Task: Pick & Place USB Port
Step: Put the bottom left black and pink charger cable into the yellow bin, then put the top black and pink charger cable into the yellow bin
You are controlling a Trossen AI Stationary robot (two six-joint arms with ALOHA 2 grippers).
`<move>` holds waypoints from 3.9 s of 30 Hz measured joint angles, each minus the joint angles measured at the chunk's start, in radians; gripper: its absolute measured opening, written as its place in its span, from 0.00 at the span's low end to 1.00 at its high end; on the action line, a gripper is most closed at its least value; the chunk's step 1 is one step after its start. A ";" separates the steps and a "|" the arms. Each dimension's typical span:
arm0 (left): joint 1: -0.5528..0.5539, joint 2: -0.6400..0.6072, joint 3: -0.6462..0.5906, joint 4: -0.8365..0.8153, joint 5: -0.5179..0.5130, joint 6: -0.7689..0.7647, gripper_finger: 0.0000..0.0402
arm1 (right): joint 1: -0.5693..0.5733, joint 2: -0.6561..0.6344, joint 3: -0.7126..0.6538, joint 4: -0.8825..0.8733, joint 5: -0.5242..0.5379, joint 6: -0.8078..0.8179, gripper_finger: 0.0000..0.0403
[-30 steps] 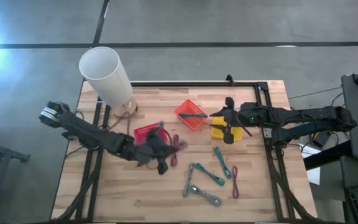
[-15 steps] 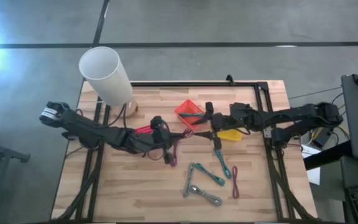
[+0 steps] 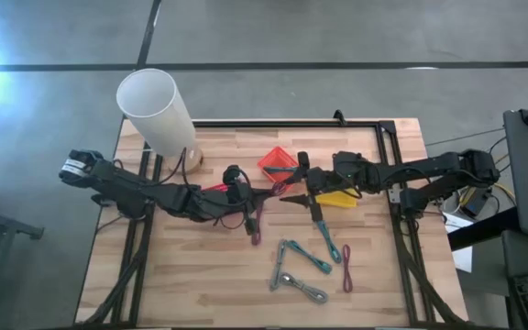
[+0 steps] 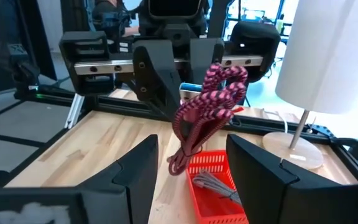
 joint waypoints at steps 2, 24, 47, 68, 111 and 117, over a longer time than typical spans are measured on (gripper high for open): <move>0.009 0.002 0.000 0.013 0.000 0.000 0.03 | 0.000 -0.004 0.000 0.002 0.000 -0.002 0.46; 0.042 0.051 0.000 0.106 0.013 0.066 0.06 | -0.002 -0.014 0.000 0.010 0.018 -0.002 0.10; 0.044 0.003 0.000 0.070 -0.009 0.155 0.24 | -0.002 -0.236 0.088 -0.782 0.356 0.135 0.05; 0.115 -0.020 0.000 -0.103 -0.019 0.199 0.24 | -0.015 -0.016 0.286 -1.449 0.493 -0.019 0.05; 0.127 -0.018 -0.052 -0.224 -0.018 0.059 0.24 | -0.006 0.568 0.595 -1.810 0.509 -0.013 0.15; 0.127 -0.018 -0.052 -0.224 -0.019 0.065 0.23 | -0.004 0.568 0.595 -1.807 0.509 -0.011 0.23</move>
